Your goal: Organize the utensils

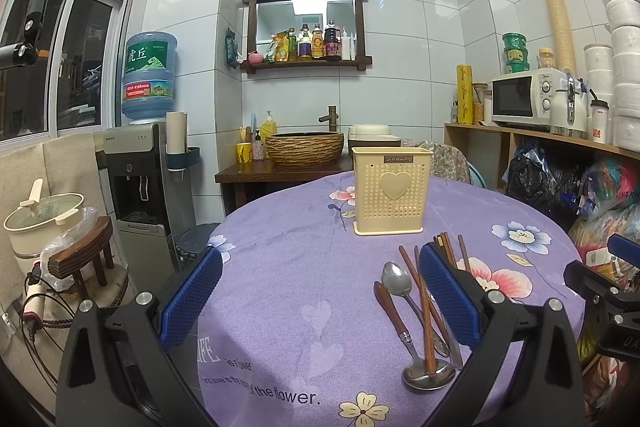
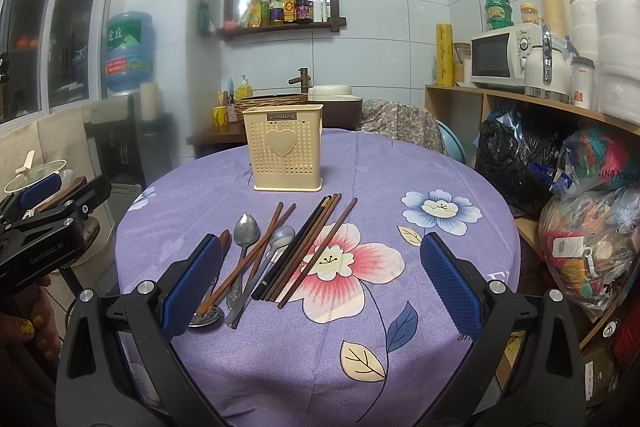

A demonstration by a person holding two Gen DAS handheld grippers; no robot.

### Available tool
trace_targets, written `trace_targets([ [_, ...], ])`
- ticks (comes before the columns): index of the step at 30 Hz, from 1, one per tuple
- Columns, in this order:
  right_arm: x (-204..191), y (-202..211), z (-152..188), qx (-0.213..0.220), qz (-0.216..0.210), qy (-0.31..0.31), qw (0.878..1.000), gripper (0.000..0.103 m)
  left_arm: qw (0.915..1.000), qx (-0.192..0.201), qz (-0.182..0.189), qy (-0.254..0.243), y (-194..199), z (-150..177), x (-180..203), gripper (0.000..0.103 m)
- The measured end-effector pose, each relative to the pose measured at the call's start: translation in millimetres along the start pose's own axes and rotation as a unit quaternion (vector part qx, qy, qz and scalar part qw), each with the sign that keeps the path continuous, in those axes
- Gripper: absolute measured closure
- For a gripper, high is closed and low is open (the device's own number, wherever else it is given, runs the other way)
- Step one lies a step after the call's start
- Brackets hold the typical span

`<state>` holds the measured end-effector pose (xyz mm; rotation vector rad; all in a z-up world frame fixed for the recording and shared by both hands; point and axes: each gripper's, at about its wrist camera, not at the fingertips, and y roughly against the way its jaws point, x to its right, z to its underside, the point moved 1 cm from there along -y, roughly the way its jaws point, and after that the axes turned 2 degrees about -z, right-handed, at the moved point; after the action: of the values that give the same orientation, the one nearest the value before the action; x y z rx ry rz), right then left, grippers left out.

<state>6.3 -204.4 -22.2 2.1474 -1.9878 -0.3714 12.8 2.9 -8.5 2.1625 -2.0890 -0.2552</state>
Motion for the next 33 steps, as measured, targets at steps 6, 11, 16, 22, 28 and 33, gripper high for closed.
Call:
trace_targets([
  [6, 0.3, -0.1, 0.0, -0.001, 0.001, 0.0, 1.0, 0.005, 1.0, 0.0, 0.0, 0.001, -0.1, -0.2, 0.0, 0.005],
  [11, 0.2, -1.0, 0.3, -0.004, 0.001, -0.001, 1.0, 0.005, 1.0, -0.001, 0.0, 0.0, -0.1, -0.2, -0.1, 0.005],
  [16, -0.3, -0.8, 0.5, -0.005, 0.001, 0.0, 1.0, 0.005, 1.0, -0.002, 0.0, 0.001, -0.1, 0.7, -0.3, 0.005],
  [22, 0.4, -3.8, 0.2, -0.012, 0.006, 0.002, 1.0, 0.005, 0.9999, -0.01, -0.001, 0.003, -1.3, 5.2, -2.4, 0.005],
  [28, 7.0, -18.7, -2.4, -0.04, 0.011, 0.003, 0.999, 0.005, 0.9989, -0.046, -0.004, 0.005, -15.4, 5.7, -6.7, 0.005],
  [33, 14.3, -45.5, -5.9, -0.081, 0.009, 0.013, 0.997, 0.005, 0.991, -0.133, 0.012, 0.008, -51.2, 7.0, -11.5, 0.005],
])
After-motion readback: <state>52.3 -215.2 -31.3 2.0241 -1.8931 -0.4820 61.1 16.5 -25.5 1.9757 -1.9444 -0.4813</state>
